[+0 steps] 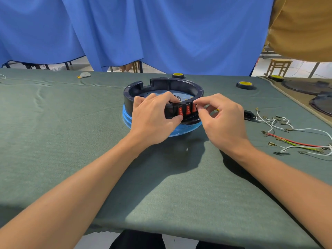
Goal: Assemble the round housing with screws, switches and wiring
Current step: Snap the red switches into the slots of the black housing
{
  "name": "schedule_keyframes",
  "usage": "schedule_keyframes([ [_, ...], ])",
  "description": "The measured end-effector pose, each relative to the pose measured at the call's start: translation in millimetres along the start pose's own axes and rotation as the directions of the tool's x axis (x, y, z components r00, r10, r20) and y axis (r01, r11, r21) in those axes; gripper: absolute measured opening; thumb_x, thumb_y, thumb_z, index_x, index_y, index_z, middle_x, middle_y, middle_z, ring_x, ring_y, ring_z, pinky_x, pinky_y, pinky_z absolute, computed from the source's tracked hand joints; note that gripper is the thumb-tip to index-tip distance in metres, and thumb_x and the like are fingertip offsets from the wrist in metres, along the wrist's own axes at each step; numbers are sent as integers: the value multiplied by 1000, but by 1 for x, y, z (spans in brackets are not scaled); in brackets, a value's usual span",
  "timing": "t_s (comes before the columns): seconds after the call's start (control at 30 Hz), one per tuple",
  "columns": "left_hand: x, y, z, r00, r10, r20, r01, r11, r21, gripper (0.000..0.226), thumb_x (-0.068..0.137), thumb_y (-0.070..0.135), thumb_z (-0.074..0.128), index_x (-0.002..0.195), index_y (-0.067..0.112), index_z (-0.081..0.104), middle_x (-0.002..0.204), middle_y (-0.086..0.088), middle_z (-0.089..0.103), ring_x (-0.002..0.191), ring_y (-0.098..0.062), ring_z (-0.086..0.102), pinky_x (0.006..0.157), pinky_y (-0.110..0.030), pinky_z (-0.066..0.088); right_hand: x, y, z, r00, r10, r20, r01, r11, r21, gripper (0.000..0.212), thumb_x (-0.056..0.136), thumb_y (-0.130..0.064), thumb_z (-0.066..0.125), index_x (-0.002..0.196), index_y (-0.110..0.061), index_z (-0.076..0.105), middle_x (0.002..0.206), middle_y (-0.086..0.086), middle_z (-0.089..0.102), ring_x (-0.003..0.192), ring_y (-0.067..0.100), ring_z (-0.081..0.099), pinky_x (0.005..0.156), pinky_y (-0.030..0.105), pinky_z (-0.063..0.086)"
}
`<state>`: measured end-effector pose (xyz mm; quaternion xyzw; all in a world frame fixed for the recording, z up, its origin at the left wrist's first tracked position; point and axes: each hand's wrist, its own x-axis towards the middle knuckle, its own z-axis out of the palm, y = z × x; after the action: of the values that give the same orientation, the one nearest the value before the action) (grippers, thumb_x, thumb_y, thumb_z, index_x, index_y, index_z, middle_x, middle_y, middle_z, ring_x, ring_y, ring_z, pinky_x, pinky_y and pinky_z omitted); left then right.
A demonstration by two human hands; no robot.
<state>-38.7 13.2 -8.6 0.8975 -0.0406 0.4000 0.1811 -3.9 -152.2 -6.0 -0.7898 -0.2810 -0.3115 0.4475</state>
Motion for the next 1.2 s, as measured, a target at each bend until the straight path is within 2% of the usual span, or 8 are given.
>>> schedule_keyframes([
  [0.23, -3, 0, -1, 999, 28, -39, -30, 999, -34, 24, 87, 45, 59, 100, 27, 67, 72, 30, 44, 79, -4, 42, 82, -28, 22, -1, 0, 2, 997, -53, 49, 55, 998, -30, 17, 86, -3, 64, 94, -11, 75, 88, 1, 69, 69, 12, 58, 65, 13, 42],
  [0.43, 1, 5, 4, 996, 0, -84, -2, 1000, -26, 21, 91, 35, 54, 89, 21, 69, 71, 18, 50, 70, -10, 43, 80, -33, 25, -3, 0, 5, 983, -118, 141, 129, 989, -72, 36, 85, -3, 63, 118, -16, 68, 90, -2, 65, 69, 11, 53, 68, 19, 43],
  [0.63, 1, 0, -1, 996, 30, -79, -36, 997, -66, 20, 91, 34, 55, 84, 22, 68, 59, 21, 47, 63, -11, 45, 77, -30, 23, 1, 6, 0, 974, -154, 165, 173, 979, -105, 31, 84, -4, 64, 112, -16, 72, 94, -5, 61, 68, 8, 50, 68, 11, 37],
  [0.8, 5, -13, -6, 992, -94, -84, 64, 950, -307, 32, 93, 46, 49, 75, 25, 64, 45, 11, 42, 54, -10, 42, 80, -27, 26, 19, 29, -16, 999, -17, 50, 28, 974, -227, 25, 85, -6, 61, 105, -14, 74, 98, 2, 66, 73, 11, 53, 74, 17, 37],
  [0.9, 9, -22, -10, 983, -152, -104, 103, 921, -376, 36, 94, 38, 49, 77, 13, 67, 41, 12, 40, 48, -6, 38, 77, -39, 34, 27, 51, -31, 988, 127, 82, -79, 895, -439, 29, 89, -11, 54, 113, -16, 70, 114, 6, 64, 102, 24, 55, 88, 36, 45],
  [1.0, 11, -12, -14, 964, -193, -182, 146, 959, -243, 30, 92, 41, 48, 100, 19, 67, 72, 15, 61, 76, -10, 56, 92, -38, 30, 33, 68, -44, 937, 321, 136, -160, 743, -650, 38, 90, -12, 49, 126, -19, 62, 132, 11, 56, 124, 33, 41, 97, 46, 39],
  [1.07, 12, 5, -12, 980, -80, -185, 79, 997, -15, 34, 92, 43, 47, 109, 19, 65, 90, 12, 67, 92, -16, 58, 89, -34, 27, 35, 75, -48, 892, 422, 164, -152, 621, -769, 41, 92, -17, 47, 132, -21, 55, 137, 12, 51, 127, 34, 37, 100, 47, 36],
  [1.2, 14, 53, 12, 991, 125, 52, -136, 923, 360, 27, 88, 41, 47, 92, 15, 56, 89, -2, 65, 87, -30, 58, 77, -39, 29, 33, 80, -43, 823, 528, 209, -127, 529, -839, 40, 95, -20, 43, 134, -19, 48, 136, 14, 49, 125, 37, 38, 99, 47, 33],
])
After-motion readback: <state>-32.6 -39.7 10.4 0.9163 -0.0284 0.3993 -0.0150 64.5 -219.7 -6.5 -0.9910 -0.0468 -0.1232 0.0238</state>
